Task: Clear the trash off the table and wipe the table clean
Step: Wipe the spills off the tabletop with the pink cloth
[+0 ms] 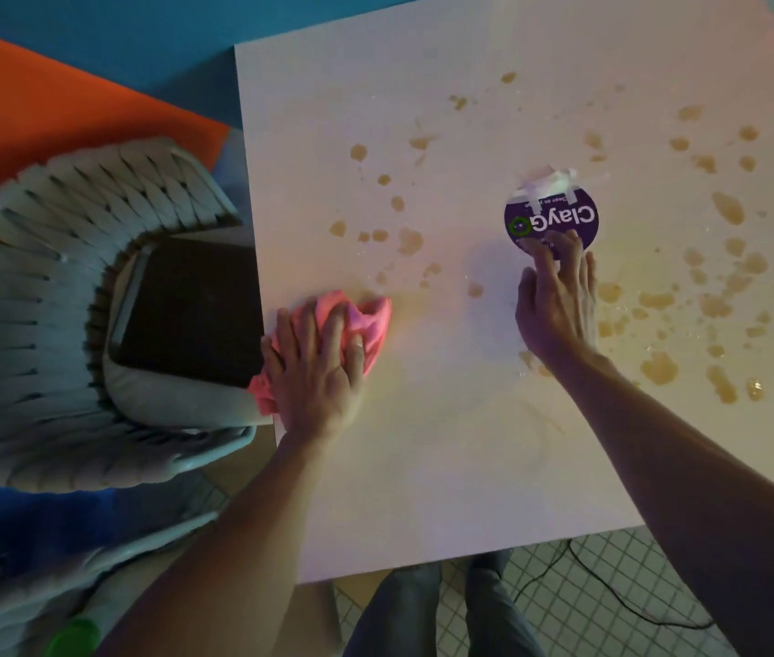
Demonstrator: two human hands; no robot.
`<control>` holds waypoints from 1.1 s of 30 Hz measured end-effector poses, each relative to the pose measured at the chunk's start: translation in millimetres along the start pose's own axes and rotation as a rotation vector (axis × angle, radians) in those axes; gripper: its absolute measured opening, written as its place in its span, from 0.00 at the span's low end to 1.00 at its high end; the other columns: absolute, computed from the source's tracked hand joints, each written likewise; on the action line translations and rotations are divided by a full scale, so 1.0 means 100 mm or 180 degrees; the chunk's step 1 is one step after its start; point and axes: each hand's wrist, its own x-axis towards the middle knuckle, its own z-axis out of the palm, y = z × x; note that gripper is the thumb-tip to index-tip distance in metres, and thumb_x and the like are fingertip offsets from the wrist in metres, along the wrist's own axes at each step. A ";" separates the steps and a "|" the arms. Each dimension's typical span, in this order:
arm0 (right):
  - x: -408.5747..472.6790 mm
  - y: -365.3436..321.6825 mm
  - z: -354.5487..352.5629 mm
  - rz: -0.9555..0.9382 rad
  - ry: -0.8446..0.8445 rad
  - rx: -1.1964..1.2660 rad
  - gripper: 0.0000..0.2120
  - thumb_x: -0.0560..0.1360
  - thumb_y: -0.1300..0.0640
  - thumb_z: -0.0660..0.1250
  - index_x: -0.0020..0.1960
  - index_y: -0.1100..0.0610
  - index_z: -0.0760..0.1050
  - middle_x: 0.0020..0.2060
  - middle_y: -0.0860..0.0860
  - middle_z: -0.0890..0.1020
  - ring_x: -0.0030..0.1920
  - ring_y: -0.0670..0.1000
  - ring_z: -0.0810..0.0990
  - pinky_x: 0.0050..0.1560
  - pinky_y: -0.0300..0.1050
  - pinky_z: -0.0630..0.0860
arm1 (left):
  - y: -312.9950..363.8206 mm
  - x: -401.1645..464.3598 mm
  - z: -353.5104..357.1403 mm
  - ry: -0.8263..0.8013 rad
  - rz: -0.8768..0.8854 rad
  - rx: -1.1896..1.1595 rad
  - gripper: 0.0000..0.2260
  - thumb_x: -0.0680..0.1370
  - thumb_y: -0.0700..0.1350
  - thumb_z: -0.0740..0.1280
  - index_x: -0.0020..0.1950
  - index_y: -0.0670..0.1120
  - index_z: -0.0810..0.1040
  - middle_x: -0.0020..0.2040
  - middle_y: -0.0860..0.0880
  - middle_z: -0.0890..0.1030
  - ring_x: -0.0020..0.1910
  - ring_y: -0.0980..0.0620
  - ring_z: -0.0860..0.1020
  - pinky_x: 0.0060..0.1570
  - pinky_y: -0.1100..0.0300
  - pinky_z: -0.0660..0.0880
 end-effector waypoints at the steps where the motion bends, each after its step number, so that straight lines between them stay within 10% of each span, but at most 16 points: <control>1: 0.09 0.04 0.05 0.0054 -0.0010 -0.0056 0.18 0.78 0.59 0.59 0.67 0.58 0.73 0.65 0.60 0.72 0.69 0.63 0.69 0.67 0.61 0.67 | 0.01 0.09 0.02 0.0002 -0.0060 -0.0013 0.21 0.84 0.60 0.55 0.75 0.55 0.68 0.76 0.45 0.69 0.77 0.36 0.61 0.74 0.37 0.56; 19: 0.41 0.08 0.35 -0.0169 0.0187 -0.0124 0.16 0.79 0.60 0.59 0.64 0.60 0.76 0.64 0.62 0.75 0.70 0.65 0.70 0.73 0.64 0.60 | 0.50 1.18 0.22 0.0228 -0.0394 -0.0127 0.20 0.84 0.57 0.55 0.73 0.51 0.71 0.74 0.41 0.70 0.76 0.33 0.64 0.70 0.33 0.62; 33: 0.43 0.06 0.30 0.0088 0.0170 0.0160 0.17 0.77 0.57 0.61 0.62 0.60 0.79 0.62 0.61 0.77 0.70 0.65 0.70 0.73 0.64 0.60 | 1.69 0.65 0.11 0.0011 0.0791 -0.0353 0.20 0.85 0.57 0.56 0.77 0.58 0.67 0.77 0.47 0.69 0.75 0.35 0.65 0.71 0.38 0.61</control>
